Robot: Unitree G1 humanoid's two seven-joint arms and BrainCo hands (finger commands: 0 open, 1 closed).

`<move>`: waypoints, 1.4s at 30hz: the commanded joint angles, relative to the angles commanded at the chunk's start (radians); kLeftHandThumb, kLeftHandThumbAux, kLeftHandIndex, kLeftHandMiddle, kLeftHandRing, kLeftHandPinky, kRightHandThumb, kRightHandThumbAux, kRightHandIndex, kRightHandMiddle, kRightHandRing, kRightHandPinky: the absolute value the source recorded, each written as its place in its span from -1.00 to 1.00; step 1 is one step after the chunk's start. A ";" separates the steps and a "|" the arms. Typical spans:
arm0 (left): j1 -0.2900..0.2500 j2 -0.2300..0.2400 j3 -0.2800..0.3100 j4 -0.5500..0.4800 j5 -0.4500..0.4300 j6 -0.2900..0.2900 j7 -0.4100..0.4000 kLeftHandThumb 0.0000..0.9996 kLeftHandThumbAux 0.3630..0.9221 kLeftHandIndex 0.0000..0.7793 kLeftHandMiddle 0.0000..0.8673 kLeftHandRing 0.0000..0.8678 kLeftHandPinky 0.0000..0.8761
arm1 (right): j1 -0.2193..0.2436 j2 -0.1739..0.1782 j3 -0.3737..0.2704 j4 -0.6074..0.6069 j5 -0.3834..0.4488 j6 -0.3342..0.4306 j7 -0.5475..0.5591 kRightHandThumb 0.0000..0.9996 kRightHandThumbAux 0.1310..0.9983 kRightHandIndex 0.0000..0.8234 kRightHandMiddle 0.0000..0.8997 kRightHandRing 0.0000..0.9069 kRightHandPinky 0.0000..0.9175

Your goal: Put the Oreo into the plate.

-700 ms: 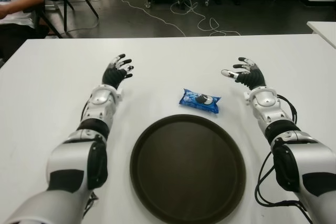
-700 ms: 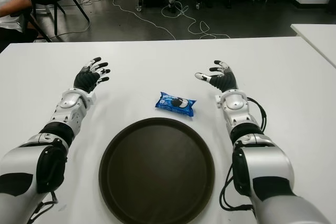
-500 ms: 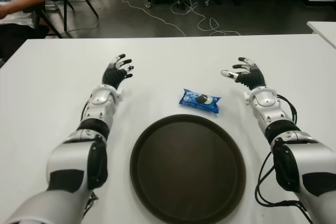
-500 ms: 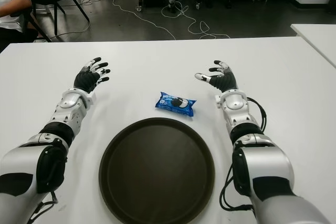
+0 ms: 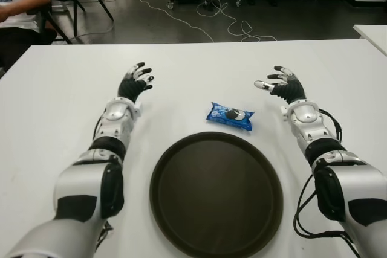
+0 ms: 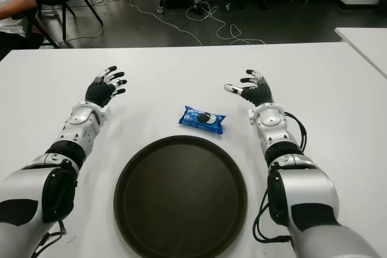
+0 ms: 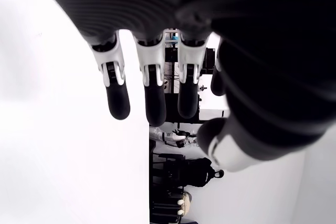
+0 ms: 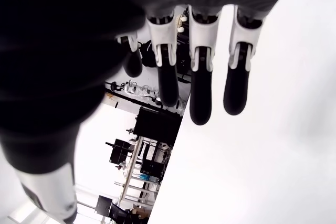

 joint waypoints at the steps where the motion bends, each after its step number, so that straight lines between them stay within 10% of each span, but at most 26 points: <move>1: 0.001 0.000 0.000 0.000 0.000 -0.002 0.001 -0.62 0.41 -0.67 -0.52 -0.53 -0.50 | 0.000 0.000 0.000 0.000 0.000 -0.001 -0.001 -1.00 0.42 -0.62 -0.38 -0.24 -0.07; 42: 0.002 0.002 -0.008 0.000 0.008 -0.011 0.002 -0.65 0.30 -0.66 -0.53 -0.53 -0.53 | -0.005 -0.003 -0.009 0.000 0.006 0.023 0.014 -1.00 0.40 -0.54 -0.36 -0.27 -0.15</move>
